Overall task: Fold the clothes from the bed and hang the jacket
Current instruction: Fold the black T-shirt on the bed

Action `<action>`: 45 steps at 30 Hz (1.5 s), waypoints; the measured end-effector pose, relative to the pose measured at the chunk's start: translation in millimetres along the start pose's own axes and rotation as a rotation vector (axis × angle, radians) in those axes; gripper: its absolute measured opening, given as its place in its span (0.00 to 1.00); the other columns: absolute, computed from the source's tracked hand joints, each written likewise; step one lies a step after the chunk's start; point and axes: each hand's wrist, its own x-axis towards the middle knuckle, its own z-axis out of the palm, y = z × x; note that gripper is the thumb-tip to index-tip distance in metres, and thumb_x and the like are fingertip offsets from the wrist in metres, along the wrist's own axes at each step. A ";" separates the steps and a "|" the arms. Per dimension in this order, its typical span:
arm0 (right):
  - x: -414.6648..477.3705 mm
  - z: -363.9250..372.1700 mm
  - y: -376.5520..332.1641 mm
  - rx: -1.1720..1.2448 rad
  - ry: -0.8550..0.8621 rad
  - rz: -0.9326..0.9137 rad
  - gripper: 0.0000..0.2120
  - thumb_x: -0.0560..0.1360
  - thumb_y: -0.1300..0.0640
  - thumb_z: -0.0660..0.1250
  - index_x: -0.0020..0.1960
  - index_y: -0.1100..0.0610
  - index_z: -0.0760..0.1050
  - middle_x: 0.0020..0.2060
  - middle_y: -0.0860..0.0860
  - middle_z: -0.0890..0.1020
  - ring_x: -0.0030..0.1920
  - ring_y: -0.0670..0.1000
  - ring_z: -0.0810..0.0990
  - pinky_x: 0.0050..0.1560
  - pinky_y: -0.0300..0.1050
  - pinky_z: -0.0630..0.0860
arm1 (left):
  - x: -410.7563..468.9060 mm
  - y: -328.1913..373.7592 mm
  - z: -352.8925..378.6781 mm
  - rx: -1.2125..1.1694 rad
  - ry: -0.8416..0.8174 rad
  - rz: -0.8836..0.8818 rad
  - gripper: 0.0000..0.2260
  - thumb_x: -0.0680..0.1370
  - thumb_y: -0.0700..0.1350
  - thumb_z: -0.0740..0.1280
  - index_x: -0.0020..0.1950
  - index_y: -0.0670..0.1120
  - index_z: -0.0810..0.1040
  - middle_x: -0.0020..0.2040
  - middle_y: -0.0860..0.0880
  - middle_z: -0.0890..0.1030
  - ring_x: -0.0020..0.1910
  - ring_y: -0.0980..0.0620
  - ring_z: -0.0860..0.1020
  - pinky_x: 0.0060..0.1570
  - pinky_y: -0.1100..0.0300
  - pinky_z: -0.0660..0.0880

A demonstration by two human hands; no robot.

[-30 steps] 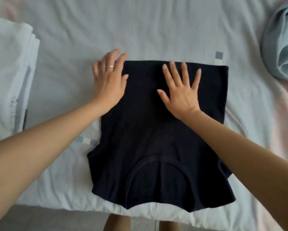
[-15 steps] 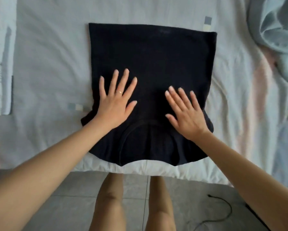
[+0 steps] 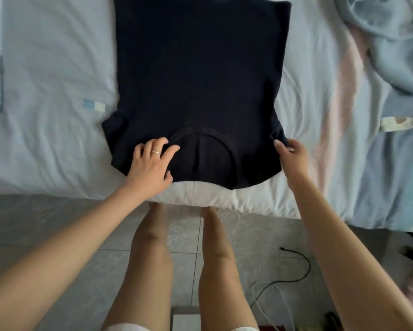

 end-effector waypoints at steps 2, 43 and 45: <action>3.3 -2.2 -3.4 0.004 -0.028 0.027 0.07 0.75 0.52 0.68 0.47 0.56 0.76 0.45 0.54 0.79 0.44 0.50 0.80 0.43 0.39 0.76 | -0.1 3.8 -2.2 -0.028 0.034 -0.074 0.26 0.62 0.32 0.72 0.58 0.43 0.74 0.55 0.39 0.72 0.48 0.38 0.72 0.43 0.46 0.73; -25.2 6.3 -73.8 -0.225 -0.225 -0.635 0.26 0.79 0.59 0.56 0.75 0.45 0.58 0.67 0.48 0.73 0.60 0.45 0.75 0.59 0.40 0.74 | 85.3 134.6 -29.2 -2.298 -0.176 -0.764 0.23 0.80 0.61 0.55 0.61 0.45 0.76 0.60 0.46 0.80 0.58 0.50 0.79 0.61 0.52 0.74; 10.3 11.5 -83.7 -0.481 -0.250 -0.757 0.26 0.74 0.67 0.58 0.71 0.55 0.67 0.66 0.52 0.72 0.66 0.51 0.70 0.67 0.42 0.67 | 83.2 135.9 -15.6 -2.068 -0.091 -0.760 0.17 0.78 0.52 0.66 0.62 0.44 0.75 0.59 0.47 0.80 0.58 0.50 0.79 0.60 0.52 0.75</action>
